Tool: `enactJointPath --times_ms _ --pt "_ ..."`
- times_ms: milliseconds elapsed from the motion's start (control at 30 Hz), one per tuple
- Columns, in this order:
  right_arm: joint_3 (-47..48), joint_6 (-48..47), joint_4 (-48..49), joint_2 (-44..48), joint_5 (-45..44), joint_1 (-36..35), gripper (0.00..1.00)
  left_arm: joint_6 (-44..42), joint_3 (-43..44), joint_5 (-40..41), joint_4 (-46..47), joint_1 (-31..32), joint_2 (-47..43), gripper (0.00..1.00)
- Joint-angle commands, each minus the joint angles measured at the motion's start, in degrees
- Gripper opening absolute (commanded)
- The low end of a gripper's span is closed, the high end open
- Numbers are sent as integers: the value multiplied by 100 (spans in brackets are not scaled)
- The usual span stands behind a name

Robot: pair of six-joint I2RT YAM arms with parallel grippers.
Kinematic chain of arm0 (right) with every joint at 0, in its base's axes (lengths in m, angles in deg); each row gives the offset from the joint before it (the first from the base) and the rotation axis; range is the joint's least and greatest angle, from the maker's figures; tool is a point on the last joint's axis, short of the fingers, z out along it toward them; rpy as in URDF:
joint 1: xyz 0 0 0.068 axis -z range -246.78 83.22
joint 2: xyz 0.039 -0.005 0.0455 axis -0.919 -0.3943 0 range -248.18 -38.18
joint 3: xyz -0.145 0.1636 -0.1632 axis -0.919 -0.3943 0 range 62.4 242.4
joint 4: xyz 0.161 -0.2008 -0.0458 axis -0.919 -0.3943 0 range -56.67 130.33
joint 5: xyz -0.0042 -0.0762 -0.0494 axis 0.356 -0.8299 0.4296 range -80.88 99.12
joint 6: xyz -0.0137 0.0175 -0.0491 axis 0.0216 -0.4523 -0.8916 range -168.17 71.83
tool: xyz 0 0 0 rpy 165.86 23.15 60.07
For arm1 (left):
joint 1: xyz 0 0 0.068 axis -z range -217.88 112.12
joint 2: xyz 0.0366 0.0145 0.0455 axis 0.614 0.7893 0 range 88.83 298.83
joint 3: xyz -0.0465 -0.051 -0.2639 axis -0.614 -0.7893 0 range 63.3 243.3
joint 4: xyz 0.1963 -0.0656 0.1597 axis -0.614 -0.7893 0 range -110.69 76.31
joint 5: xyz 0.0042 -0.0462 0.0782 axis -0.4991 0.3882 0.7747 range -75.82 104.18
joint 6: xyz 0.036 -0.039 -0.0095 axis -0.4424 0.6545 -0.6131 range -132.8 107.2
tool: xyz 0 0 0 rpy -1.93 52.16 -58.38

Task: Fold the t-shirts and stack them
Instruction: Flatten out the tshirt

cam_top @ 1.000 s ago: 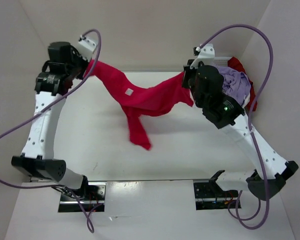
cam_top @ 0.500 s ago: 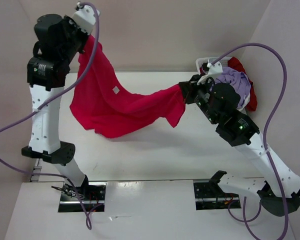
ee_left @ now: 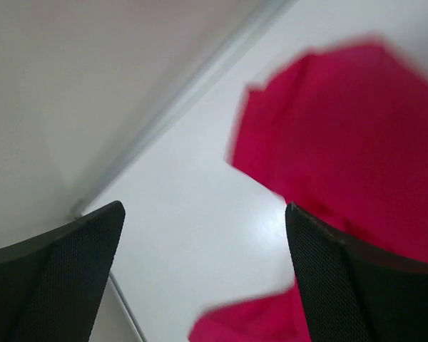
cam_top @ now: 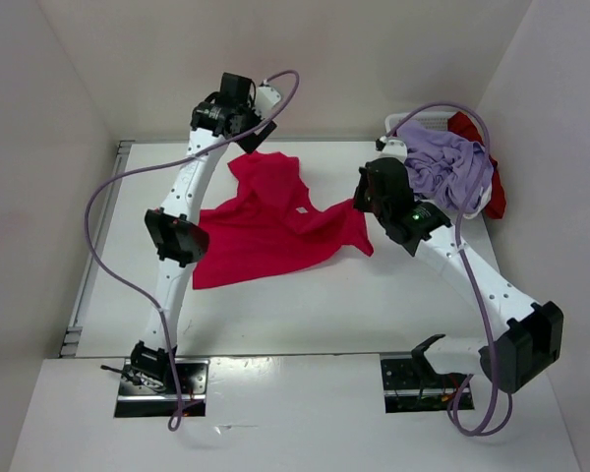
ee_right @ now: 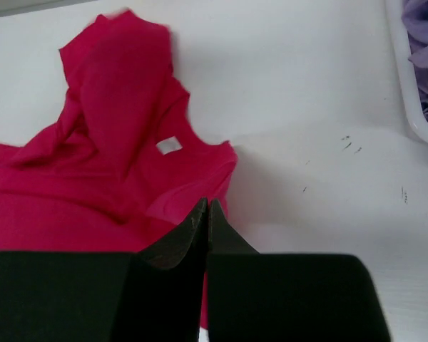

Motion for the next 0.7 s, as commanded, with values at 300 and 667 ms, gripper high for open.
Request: enactJointPath --times_ms 300,667 --pt "-407 252 383 310 -76 78 0 -1475 -6550 -1221 390 54 -4475 100" --pt "-706 252 435 477 215 183 0 -924 -11429 -340 1841 891 -5839 100"
